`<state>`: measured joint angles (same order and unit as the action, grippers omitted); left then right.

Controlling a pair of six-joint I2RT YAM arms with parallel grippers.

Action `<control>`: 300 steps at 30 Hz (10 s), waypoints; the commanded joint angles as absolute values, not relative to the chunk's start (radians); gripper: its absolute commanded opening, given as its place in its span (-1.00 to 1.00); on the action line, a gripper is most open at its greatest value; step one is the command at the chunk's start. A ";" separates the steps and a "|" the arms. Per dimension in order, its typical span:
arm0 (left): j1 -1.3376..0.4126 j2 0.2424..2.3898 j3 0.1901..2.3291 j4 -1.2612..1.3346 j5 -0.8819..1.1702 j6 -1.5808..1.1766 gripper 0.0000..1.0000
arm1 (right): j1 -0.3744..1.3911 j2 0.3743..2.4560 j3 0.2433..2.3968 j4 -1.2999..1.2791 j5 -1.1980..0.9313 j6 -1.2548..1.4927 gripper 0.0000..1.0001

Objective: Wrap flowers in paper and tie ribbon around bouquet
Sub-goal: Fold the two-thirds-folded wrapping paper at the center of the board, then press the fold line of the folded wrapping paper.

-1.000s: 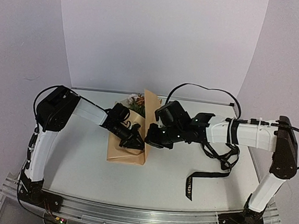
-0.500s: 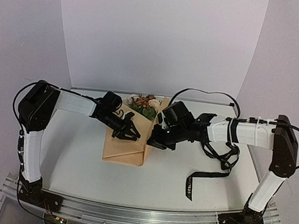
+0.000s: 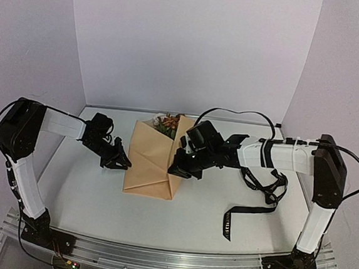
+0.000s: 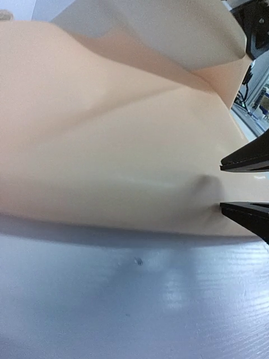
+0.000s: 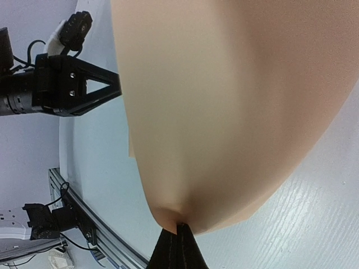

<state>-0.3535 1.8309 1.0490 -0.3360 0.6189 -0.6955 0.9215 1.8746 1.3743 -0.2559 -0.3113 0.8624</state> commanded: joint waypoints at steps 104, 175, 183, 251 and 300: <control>-0.364 2.059 1.372 -0.245 0.591 -0.693 -0.90 | 0.800 2.139 1.148 0.443 -0.567 1.150 -0.24; -0.449 2.034 1.064 -0.255 0.581 -0.810 -0.87 | 0.543 2.461 1.682 0.263 -0.458 1.565 -0.24; -0.443 2.027 1.071 -0.273 0.583 -0.798 -0.87 | 0.499 2.567 1.840 0.186 -0.415 1.614 -0.24; -0.443 1.998 1.119 -0.273 0.591 -0.830 -0.85 | 0.738 2.151 1.171 0.441 -0.467 1.362 -0.26; -0.445 1.977 1.050 -0.231 0.577 -0.857 -0.85 | 1.009 2.056 1.188 0.007 -0.449 1.048 -0.20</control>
<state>-0.4496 1.9797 1.0771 -0.1818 0.6512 -0.8463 0.9803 2.0724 1.1831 0.1298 -0.4572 1.0845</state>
